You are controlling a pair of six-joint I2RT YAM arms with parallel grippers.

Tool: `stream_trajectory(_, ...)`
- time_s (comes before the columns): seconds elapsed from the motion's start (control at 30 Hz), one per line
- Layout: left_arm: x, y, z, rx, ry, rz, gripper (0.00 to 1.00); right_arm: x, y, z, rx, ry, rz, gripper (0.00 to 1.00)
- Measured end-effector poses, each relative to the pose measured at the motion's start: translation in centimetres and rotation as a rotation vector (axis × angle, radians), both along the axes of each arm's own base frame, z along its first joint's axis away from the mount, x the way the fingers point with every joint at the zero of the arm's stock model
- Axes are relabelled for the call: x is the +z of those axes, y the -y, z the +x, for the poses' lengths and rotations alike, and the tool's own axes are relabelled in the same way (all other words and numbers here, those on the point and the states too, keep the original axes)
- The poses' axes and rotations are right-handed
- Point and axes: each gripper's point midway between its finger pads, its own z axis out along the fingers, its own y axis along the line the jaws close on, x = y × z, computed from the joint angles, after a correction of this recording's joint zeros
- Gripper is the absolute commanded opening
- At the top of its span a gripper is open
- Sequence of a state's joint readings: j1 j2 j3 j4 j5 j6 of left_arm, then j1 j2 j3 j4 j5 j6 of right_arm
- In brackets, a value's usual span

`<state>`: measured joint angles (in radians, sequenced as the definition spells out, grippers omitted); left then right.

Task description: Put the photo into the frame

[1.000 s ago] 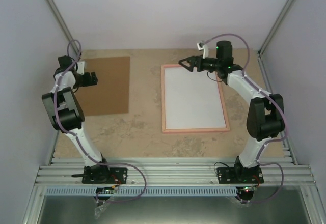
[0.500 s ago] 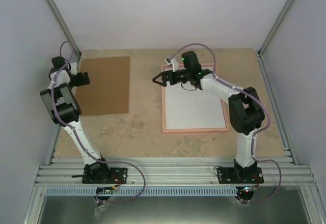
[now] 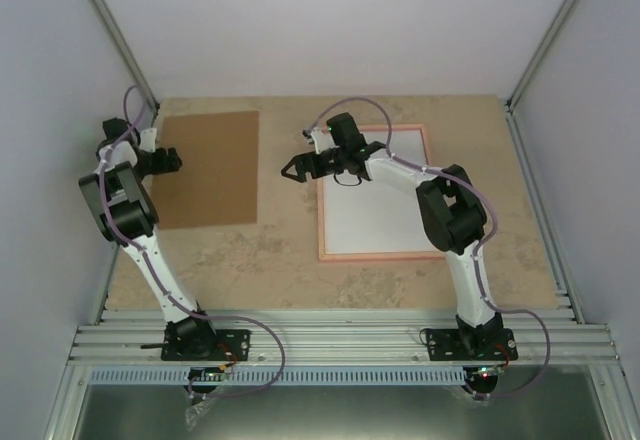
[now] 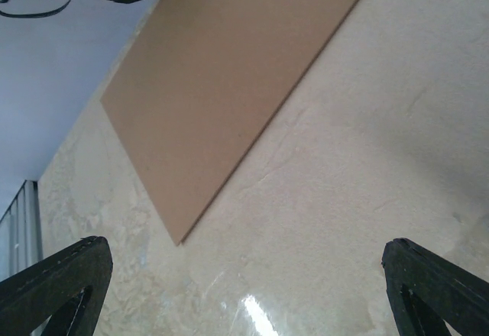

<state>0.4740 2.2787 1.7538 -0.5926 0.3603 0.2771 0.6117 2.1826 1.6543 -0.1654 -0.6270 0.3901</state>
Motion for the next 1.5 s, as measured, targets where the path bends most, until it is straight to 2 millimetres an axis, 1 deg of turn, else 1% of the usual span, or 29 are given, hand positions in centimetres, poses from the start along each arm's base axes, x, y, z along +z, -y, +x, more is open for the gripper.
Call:
stream_trajectory(0.23, -0.2, 2.6, -2.4, -0.073, -0.001, 0.007, 0.91, -2.0, -3.6, 0.1, 0.015, -0.025, -0.002, 0.98)
stream_trajectory(0.37, -0.3, 3.1, -2.7, -0.087, 0.009, 0.007, 0.91, -3.7, -5.4, 0.9, -0.045, -0.052, -0.040, 0.98)
stream_trajectory(0.53, -0.3, 3.5, -3.1, -0.096, 0.021, -0.003, 0.91, -6.1, -6.6, 1.4, -0.160, -0.089, -0.126, 0.98)
stream_trajectory(0.67, -0.3, 4.2, -3.6, -0.108, 0.024, -0.014, 0.90, -7.1, -7.4, 1.4, -0.209, -0.116, -0.145, 0.98)
stream_trajectory(0.77, -0.3, 4.9, -4.1, -0.126, 0.026, -0.015, 0.88, -7.1, -7.8, 1.6, -0.223, -0.135, -0.124, 0.98)
stream_trajectory(0.93, -0.4, 6.9, -4.8, -0.179, 0.020, -0.013, 0.85, -7.0, -8.2, 1.5, -0.223, -0.188, -0.078, 0.96)
stream_trajectory(1.07, -0.5, 7.2, -5.0, -0.193, 0.024, 0.005, 0.84, -6.9, -7.8, 1.9, -0.219, -0.252, -0.024, 0.92)
stream_trajectory(1.27, -0.6, 8.3, -6.0, -0.218, 0.015, 0.000, 0.82, -6.4, -6.4, 2.3, -0.218, -0.314, 0.018, 0.92)
stream_trajectory(1.4, -0.6, 9.0, -6.6, -0.229, 0.011, -0.004, 0.82, -5.4, -5.8, 1.9, -0.217, -0.324, 0.014, 0.92)
stream_trajectory(1.5, -0.6, 9.3, -6.9, -0.234, 0.009, -0.005, 0.82, -3.4, -5.5, 1.4, -0.212, -0.312, 0.026, 0.92)
